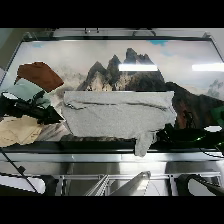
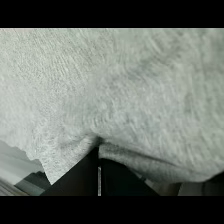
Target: Fold the shirts.
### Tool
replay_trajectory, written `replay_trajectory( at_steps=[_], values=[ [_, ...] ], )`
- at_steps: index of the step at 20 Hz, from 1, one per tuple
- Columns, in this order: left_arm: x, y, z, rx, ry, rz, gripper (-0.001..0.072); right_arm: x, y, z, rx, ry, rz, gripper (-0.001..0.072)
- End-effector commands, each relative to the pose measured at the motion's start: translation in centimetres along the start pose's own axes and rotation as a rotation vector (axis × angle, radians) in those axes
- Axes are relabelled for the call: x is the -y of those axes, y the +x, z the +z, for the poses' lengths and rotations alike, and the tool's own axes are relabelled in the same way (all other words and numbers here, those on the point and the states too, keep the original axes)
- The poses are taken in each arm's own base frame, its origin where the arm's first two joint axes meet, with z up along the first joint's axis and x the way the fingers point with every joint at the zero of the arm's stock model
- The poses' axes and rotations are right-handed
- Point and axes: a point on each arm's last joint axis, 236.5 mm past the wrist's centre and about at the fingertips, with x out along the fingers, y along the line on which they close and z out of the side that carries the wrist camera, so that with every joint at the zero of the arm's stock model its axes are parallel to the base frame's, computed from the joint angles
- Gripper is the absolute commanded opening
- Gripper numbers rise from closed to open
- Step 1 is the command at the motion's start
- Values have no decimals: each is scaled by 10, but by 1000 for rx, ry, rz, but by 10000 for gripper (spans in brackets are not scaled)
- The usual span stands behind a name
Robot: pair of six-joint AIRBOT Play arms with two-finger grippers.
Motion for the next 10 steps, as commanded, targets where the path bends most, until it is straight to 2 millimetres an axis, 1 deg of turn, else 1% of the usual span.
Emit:
replay_trajectory(
  at_steps=[1,2,3,5,6,7,8,10],
  values=[
    [3,34,-8,-101,11,-13,293,-4,0,-3,-15,1,13,17],
    [10,41,-14,-140,40,-38,265,-4,0,-4,-18,1,15,16],
    [16,45,-19,-167,54,-59,264,-4,0,-4,-18,0,15,16],
    [16,44,-25,-192,56,-62,263,-5,-1,-4,-17,-3,17,17],
    [16,41,-28,-202,48,-76,233,-6,-1,-5,-21,-5,21,16],
    [17,36,-33,-216,38,-96,68,-9,-2,-7,-29,-8,28,16],
    [20,29,-38,-229,26,-127,6,-13,-3,-11,-44,-15,41,16],
    [22,11,-41,-213,17,-149,6,-27,-10,-21,-86,-38,83,16]
  ],
)
